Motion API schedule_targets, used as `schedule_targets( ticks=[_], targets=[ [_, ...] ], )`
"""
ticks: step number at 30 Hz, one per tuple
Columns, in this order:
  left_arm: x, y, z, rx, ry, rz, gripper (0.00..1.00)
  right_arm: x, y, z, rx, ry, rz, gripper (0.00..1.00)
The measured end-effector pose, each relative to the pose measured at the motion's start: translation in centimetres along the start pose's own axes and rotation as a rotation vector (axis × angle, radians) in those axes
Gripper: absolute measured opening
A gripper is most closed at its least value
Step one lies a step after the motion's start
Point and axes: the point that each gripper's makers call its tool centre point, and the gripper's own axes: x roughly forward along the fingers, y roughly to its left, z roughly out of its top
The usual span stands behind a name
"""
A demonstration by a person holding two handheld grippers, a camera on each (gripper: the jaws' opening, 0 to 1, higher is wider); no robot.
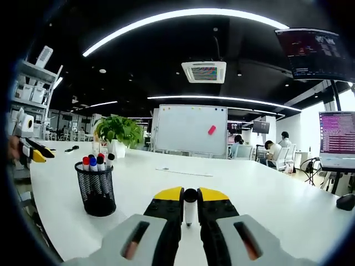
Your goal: Pick up the whiteboard markers from the pen holder and place them facing the whiteboard neatly
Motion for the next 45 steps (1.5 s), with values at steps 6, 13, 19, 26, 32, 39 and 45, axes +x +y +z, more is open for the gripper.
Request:
schedule_targets(
  ticks=[6, 13, 19, 26, 32, 39, 45],
  targets=[
    [0.1, -0.1, -0.1, 0.0, 0.002, -0.003, 0.41, 0.3, -0.2, -1.4, 0.007, 0.051, -0.015, 0.13],
    [0.0, -0.1, 0.0, 0.0, 0.002, -0.001, 0.41, 0.5, -0.3, -2.5, 0.008, 0.1, -0.023, 0.13],
    [0.1, -0.1, -0.1, 0.001, 0.003, -0.003, 0.41, 0.8, -0.1, -4.7, -0.002, 0.216, -0.004, 0.13],
    [0.0, 0.0, -0.1, 0.0, 0.003, -0.001, 0.41, 0.8, -0.2, -5.7, -0.02, 0.265, -0.018, 0.13],
    [0.0, 0.0, -0.2, -0.001, 0.004, -0.001, 0.41, 0.8, -0.2, -6.0, -0.033, 0.28, -0.025, 0.13],
    [0.1, 0.0, -0.3, -0.004, 0.006, -0.003, 0.41, 0.8, 0.2, -7.2, -0.008, 0.332, -0.011, 0.13],
    [0.1, -0.1, -0.2, -0.003, 0.005, -0.005, 0.41, 0.9, 0.4, -8.1, 0.003, 0.362, 0.001, 0.13]
  ],
)
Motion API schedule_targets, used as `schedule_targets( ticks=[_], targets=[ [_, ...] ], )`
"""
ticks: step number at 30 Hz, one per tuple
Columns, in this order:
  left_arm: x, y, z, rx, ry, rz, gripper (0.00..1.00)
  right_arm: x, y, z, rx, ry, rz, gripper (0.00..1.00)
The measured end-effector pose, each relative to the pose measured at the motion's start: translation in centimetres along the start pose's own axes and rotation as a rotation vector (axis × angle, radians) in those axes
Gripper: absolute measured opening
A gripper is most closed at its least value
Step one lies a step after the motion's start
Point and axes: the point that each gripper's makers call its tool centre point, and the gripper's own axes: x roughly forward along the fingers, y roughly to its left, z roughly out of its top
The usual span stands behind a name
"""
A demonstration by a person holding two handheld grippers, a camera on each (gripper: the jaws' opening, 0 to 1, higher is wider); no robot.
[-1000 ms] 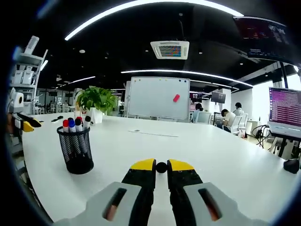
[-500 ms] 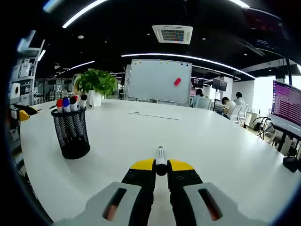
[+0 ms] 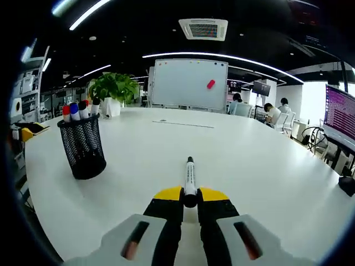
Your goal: Pick up the whiteboard markers from the pen holder and place them facing the whiteboard neatly
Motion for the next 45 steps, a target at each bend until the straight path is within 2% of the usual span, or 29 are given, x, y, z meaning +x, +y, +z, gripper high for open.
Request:
schedule_targets(
  ticks=[9, 18, 25, 32, 45],
  targets=[
    [0.0, 0.0, 0.0, -0.002, 0.001, 0.0, 0.41, 0.2, 0.2, -0.8, 0.002, 0.037, 0.0, 0.13],
    [0.0, -0.2, -0.1, -0.003, 0.002, -0.008, 0.41, 0.3, 0.3, -1.6, 0.041, 0.068, 0.003, 0.13],
    [0.1, 0.0, -0.3, -0.005, 0.006, -0.003, 0.41, 0.2, 0.4, -1.5, 0.05, 0.069, -0.003, 0.13],
    [0.2, 0.0, -0.6, -0.012, 0.011, -0.006, 0.41, 0.3, 0.6, -1.6, 0.009, 0.08, -0.02, 0.13],
    [-0.1, 0.2, -0.4, -0.009, 0.009, 0.003, 0.41, 0.2, 1.0, -1.7, 0.047, 0.088, 0.003, 0.13]
  ],
)
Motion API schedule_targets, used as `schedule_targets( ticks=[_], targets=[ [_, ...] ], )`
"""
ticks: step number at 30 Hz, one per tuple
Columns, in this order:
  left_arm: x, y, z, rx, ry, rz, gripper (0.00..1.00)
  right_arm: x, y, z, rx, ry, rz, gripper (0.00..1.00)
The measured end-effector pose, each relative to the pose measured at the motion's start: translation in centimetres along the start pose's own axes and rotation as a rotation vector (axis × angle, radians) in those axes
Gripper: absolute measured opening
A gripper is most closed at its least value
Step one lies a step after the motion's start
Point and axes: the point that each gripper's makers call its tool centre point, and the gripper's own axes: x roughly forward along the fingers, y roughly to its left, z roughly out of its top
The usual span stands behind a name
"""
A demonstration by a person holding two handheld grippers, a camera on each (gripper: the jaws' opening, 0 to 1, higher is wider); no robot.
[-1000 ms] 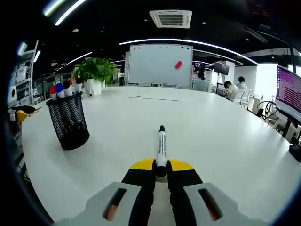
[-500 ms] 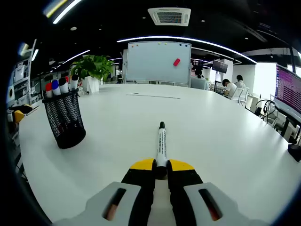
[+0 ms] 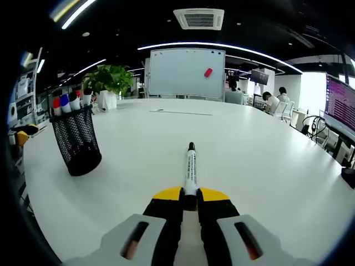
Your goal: Pick up the whiteboard markers from the pen holder and place them facing the whiteboard neatly
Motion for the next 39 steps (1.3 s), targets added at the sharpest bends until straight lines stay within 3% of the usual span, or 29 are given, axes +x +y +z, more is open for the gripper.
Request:
schedule_targets(
  ticks=[12, 17, 23, 29, 39],
  targets=[
    [-0.15, 0.06, 0.3, 0.005, -0.006, 0.003, 0.41, 0.39, -0.24, -0.33, -0.022, 0.014, -0.005, 0.14],
    [-0.19, 0.1, 0.38, 0.006, -0.008, 0.003, 0.41, 0.67, -0.47, -0.14, -0.009, 0.011, 0.02, 0.24],
    [-0.26, 0.25, 0.27, 0.002, -0.006, 0.009, 0.41, 0.59, -0.32, -0.05, -0.011, 0.011, 0.028, 0.25],
    [-0.31, 0.3, 0.33, 0.002, -0.009, 0.011, 0.41, 0.38, -0.41, -0.17, -0.011, 0.009, 0.007, 0.14],
    [-0.34, 0.41, 0.27, -0.001, -0.006, 0.015, 0.41, 0.3, -0.73, -0.44, -0.003, 0.011, -0.044, 0.14]
  ],
)
